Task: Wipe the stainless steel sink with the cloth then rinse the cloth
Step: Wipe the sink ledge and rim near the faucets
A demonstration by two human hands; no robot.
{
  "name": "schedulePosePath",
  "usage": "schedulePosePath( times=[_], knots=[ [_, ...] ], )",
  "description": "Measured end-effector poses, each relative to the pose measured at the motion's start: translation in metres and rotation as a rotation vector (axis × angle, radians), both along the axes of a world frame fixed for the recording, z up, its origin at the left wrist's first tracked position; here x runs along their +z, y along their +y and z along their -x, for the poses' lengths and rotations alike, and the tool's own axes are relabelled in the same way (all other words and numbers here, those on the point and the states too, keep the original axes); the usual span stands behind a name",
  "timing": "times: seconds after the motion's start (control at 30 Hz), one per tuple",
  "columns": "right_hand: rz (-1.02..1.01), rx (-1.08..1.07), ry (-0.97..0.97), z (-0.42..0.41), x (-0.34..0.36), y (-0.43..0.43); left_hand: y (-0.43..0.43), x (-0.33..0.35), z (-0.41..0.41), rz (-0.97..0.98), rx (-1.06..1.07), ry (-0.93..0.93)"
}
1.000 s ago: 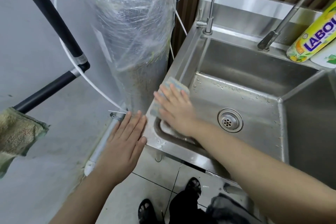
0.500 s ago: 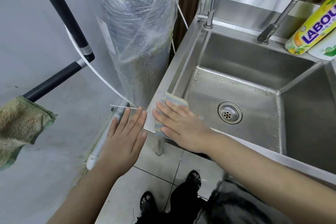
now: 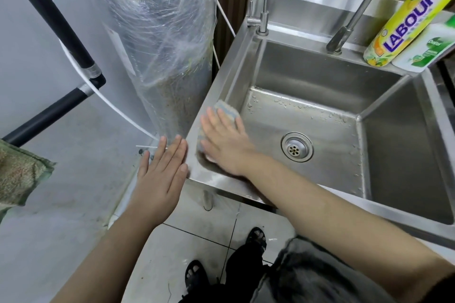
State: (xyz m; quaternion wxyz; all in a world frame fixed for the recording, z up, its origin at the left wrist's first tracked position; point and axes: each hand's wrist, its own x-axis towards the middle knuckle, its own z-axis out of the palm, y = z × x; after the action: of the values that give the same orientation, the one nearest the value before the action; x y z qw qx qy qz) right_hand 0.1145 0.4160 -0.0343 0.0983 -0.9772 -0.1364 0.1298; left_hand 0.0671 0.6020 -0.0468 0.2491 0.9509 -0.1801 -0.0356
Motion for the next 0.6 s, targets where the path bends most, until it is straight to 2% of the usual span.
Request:
schedulePosePath(
  times=[0.1, 0.17, 0.23, 0.33, 0.47, 0.6],
  knots=[
    [0.02, 0.196, -0.005, 0.037, 0.003, -0.012, 0.002, 0.0, -0.004, 0.035, 0.012, -0.02],
    [-0.087, 0.235, 0.08, 0.05, 0.006, -0.029, 0.005, 0.002, -0.008, 0.08, 0.025, -0.035],
    [-0.213, 0.264, 0.07, 0.058, 0.009, -0.042, 0.006, 0.006, -0.017, 0.119, -0.02, -0.062],
    [-0.281, 0.22, -0.062, 0.072, 0.003, -0.043, -0.001, 0.013, -0.039, 0.097, -0.236, -0.138],
    [-0.29, 0.148, -0.268, 0.093, -0.01, -0.037, -0.012, 0.011, -0.067, -0.016, -0.545, -0.14],
    [-0.307, 0.018, -0.323, 0.108, -0.016, -0.048, -0.018, 0.011, -0.08, -0.062, -0.639, -0.173]
  ],
)
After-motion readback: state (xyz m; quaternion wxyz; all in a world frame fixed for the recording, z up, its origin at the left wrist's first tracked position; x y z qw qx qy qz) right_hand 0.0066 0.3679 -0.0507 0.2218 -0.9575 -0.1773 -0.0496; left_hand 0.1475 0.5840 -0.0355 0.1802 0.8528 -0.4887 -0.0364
